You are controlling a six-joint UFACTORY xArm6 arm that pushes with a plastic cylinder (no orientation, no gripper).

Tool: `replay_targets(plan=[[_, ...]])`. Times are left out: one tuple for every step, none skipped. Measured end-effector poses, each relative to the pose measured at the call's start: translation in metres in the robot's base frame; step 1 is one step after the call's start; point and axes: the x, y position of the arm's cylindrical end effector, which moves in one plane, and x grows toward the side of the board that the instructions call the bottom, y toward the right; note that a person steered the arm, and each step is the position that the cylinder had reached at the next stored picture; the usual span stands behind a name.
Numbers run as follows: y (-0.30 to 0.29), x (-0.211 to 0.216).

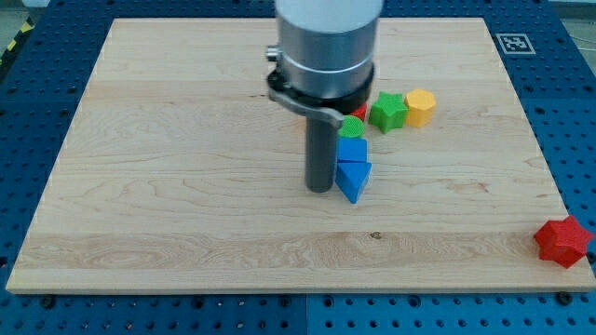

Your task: Move the blue triangle vertically below the green star

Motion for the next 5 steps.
replay_targets(plan=[[0.019, -0.001], [0.03, -0.001], [0.034, 0.004], [0.035, 0.013], [0.044, 0.015]])
